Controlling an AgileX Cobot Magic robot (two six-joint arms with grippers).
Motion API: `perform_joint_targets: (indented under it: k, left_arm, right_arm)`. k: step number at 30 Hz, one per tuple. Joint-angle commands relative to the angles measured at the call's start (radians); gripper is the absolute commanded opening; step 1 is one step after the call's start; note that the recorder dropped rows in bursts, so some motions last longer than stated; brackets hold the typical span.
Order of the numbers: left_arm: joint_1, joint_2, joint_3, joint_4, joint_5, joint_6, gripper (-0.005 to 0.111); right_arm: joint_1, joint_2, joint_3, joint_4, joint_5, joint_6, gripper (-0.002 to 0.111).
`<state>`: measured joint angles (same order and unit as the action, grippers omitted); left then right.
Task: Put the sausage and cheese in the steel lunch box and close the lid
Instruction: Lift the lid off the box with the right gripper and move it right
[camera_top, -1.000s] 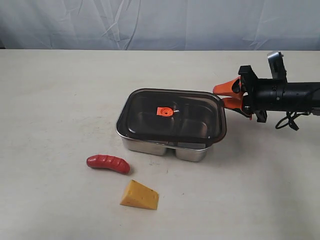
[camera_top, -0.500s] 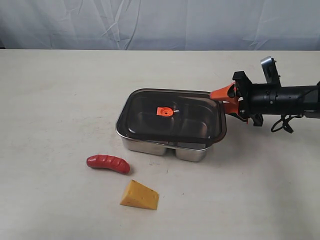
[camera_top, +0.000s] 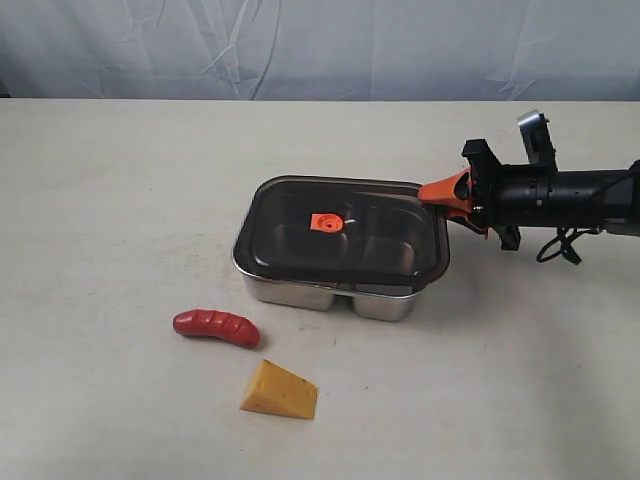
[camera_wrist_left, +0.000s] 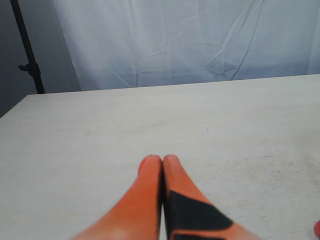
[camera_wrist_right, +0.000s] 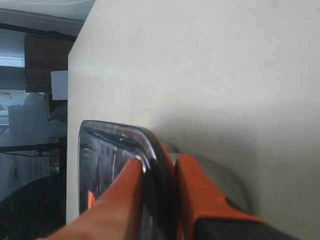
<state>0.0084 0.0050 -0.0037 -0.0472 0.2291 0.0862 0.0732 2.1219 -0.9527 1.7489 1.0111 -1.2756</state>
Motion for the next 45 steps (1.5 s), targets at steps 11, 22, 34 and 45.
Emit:
perform_joint_targets:
  k: [11, 22, 34, 45]
  left_arm:
    - [0.003, -0.005, 0.004, 0.001, -0.012, 0.0, 0.0]
    - [0.003, -0.005, 0.004, 0.001, -0.012, 0.0, 0.0]
    - [0.003, -0.005, 0.004, 0.001, -0.012, 0.0, 0.0]
    - [0.003, -0.005, 0.004, 0.001, -0.012, 0.0, 0.0]
  right_arm:
    - [-0.002, -0.02, -0.001, -0.005, 0.155, -0.009, -0.001]
    - [-0.002, -0.087, -0.001, -0.005, 0.172, -0.009, -0.001]
    - [-0.002, -0.167, -0.008, -0.005, 0.21, -0.014, -0.001]
    - [-0.002, -0.445, -0.195, -0.147, -0.064, 0.033, -0.001]
